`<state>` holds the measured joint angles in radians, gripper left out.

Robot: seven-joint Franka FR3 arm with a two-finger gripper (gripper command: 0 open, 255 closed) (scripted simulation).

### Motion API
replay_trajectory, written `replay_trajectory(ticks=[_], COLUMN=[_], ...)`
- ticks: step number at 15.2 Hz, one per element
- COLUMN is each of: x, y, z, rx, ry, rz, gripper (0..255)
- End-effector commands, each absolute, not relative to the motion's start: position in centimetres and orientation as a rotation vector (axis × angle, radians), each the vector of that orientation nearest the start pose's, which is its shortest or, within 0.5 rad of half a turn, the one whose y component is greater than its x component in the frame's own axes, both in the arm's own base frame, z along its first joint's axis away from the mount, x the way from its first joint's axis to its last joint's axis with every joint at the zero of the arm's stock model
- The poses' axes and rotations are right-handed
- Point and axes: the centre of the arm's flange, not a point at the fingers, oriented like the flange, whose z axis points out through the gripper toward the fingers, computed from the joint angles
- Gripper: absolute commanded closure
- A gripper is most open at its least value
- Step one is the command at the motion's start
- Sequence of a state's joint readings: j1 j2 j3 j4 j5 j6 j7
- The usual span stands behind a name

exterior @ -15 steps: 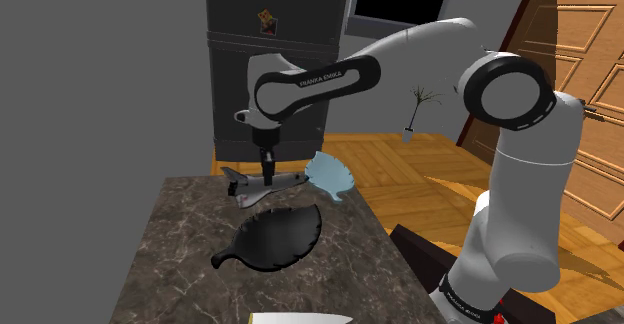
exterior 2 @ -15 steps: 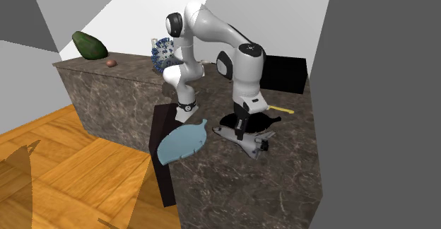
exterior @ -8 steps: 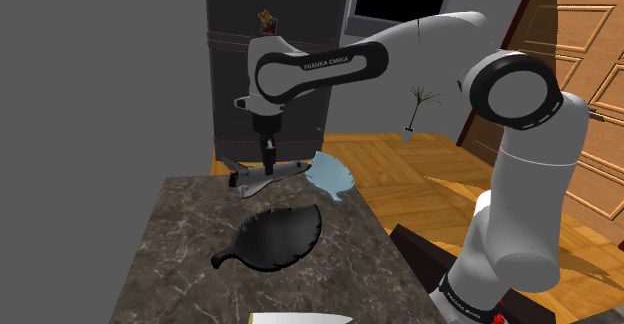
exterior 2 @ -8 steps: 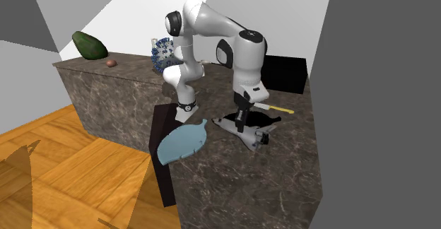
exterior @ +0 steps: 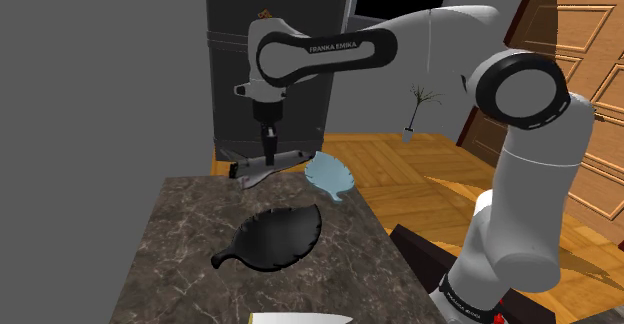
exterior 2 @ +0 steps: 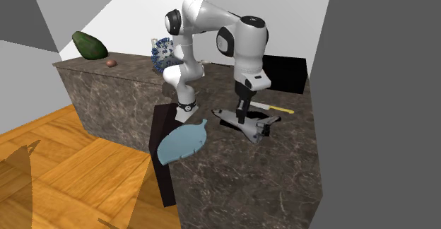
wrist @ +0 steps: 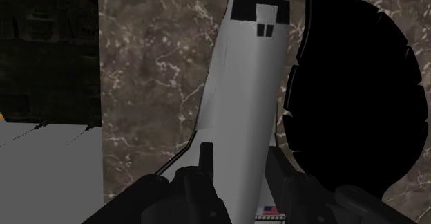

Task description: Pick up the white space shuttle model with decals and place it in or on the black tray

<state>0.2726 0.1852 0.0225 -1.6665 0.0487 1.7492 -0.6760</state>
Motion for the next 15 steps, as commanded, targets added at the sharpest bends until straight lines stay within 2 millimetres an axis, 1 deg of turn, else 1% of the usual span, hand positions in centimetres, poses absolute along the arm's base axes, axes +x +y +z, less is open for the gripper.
replay_trajectory(ticks=[1,11,12,15], x=[56.5,46.1,44.8,44.8], y=[19.3,27.5,28.5,28.5], z=[48.7,48.1,48.1,46.5], rx=[-2.722,-2.722,-2.722,-2.722], ry=[-1.417,-1.417,-1.417,-1.417], rz=[0.139,0.139,0.139,0.139], gripper=[255,255,255,255])
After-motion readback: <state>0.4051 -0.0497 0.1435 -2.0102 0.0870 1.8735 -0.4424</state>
